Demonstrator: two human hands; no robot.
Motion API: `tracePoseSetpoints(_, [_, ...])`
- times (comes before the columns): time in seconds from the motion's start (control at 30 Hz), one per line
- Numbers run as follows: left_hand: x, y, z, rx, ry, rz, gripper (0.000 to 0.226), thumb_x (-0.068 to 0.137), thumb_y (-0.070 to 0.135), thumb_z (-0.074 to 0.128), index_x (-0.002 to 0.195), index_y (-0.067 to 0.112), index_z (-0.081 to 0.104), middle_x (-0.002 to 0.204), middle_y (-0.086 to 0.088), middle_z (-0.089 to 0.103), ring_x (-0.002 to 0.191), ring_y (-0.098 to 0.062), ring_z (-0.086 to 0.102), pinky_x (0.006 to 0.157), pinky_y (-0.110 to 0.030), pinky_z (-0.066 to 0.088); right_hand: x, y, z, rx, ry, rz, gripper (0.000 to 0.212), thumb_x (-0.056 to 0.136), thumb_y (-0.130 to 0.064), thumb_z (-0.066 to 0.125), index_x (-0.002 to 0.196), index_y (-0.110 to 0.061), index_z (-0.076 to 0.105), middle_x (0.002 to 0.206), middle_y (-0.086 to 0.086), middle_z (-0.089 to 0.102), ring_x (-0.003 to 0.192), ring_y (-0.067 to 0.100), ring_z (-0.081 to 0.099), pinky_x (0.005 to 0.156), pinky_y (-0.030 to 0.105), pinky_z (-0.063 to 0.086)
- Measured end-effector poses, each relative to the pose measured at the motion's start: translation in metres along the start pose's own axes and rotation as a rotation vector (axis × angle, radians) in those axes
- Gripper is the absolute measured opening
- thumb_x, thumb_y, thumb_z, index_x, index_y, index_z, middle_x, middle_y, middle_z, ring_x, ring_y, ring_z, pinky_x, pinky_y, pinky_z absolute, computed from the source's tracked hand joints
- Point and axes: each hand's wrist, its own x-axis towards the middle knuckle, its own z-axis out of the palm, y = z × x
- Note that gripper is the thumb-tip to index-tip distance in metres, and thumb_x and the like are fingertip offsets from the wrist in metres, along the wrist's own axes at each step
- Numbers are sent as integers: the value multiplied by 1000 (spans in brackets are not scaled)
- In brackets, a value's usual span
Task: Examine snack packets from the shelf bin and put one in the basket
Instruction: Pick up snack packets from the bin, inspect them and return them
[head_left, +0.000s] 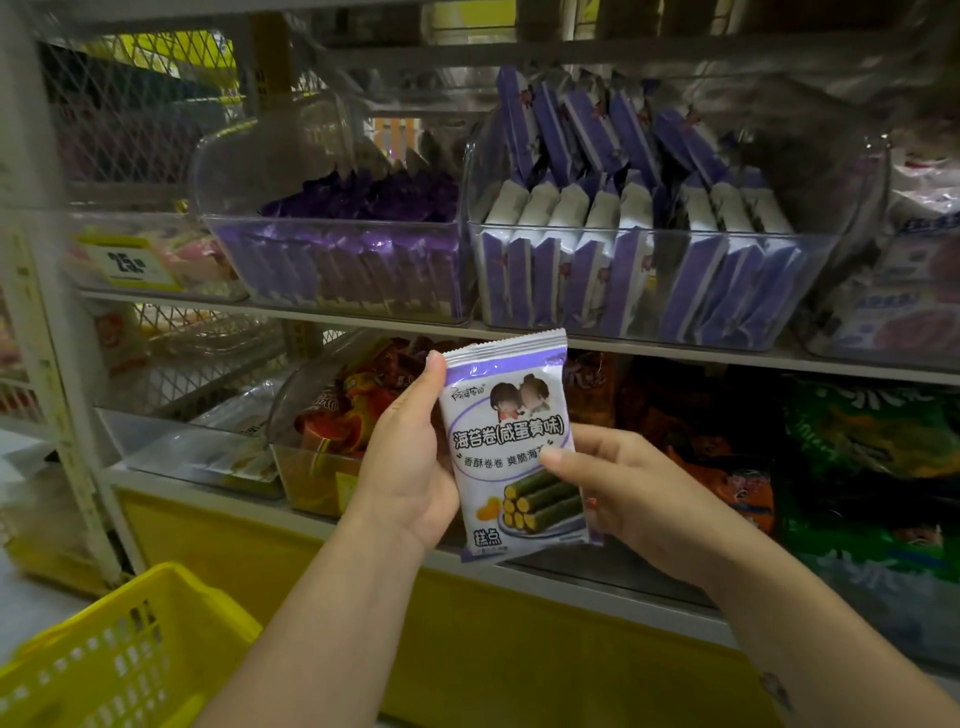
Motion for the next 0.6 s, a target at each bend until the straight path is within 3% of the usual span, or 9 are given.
tracePoseSetpoints(0.07, [1,1,-2,26,-47,-63,49,97,44,45,120,5,65,111,-19,71,103,-33,69,81,-48,59,-3,-2,-3,-9,-11,38,31,86,-29,60,109,-10,70,105,16,73,92,23,71,68,26,58])
tracePoseSetpoints(0.2, [3,10,-15,236,-236,-186,49,89,43,49,126,14,63,122,-14,68,116,-32,62,97,-55,49,-3,-8,-3,61,42,62,39,83,-29,57,111,-3,66,109,23,70,96,31,69,86,42,55])
tracePoseSetpoints(0.33, [0,15,-26,322,-430,-280,42,87,26,58,129,19,60,124,-10,67,96,-21,70,73,-38,61,-4,-14,-5,199,55,65,35,84,-28,55,104,-5,72,109,21,71,98,31,70,81,39,59])
tracePoseSetpoints(0.4, [0,14,-27,304,-472,-302,43,89,20,58,131,20,58,125,-11,67,96,-19,71,65,-32,61,-3,-15,-6,218,52,72,35,84,-30,54,98,-6,75,108,20,72,99,30,71,79,38,60])
tracePoseSetpoints(0.6, [0,12,-26,256,-503,-288,49,88,14,58,136,21,50,124,-13,67,101,-23,70,65,-31,61,-1,-15,-8,246,47,87,33,84,-30,53,93,-11,78,107,19,72,97,29,72,74,34,60])
